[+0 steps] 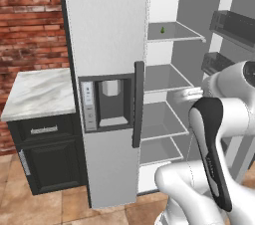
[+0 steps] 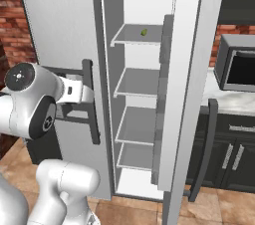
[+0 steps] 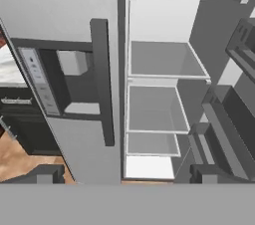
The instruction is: There is a bowl on the dining counter. Grab a lemon wedge from the fridge and place it in the bowl. Then get the liquor bottle and glass cup from the cabinet and place them next to the bowl.
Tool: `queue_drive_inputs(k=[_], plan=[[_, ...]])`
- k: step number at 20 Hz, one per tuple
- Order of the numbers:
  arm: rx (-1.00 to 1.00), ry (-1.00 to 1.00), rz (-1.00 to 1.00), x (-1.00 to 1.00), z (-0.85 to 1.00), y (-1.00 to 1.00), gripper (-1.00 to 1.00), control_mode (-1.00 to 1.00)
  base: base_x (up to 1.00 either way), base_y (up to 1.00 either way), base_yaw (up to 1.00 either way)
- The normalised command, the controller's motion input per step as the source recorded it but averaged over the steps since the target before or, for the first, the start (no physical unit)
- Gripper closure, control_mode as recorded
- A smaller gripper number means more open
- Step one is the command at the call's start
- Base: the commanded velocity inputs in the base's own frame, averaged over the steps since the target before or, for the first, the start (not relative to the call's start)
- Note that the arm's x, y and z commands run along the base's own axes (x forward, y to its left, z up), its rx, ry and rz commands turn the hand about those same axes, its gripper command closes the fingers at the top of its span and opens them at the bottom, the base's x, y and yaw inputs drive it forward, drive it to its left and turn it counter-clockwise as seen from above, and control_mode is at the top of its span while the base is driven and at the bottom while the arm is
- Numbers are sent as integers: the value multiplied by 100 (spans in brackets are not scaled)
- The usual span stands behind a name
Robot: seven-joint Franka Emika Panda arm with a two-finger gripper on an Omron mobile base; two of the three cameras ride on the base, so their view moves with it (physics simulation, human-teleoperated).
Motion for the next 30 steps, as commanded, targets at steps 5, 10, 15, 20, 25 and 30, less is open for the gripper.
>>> queue_drive_inputs(k=[5,10,15,20,25,30], plan=[[1,1,-1,15,1,-15,-100,-100,0,0,0],[0,0,-4,16,4,-10,-100,100,30,-15,-7],[0,0,0,0,0,0,-100,100,48,-14,-16],[0,0,0,0,0,0,-100,100,50,-13,-18],[0,0,0,0,0,0,-100,100,71,-3,-12],[0,0,0,0,0,0,-100,100,72,-4,-8]])
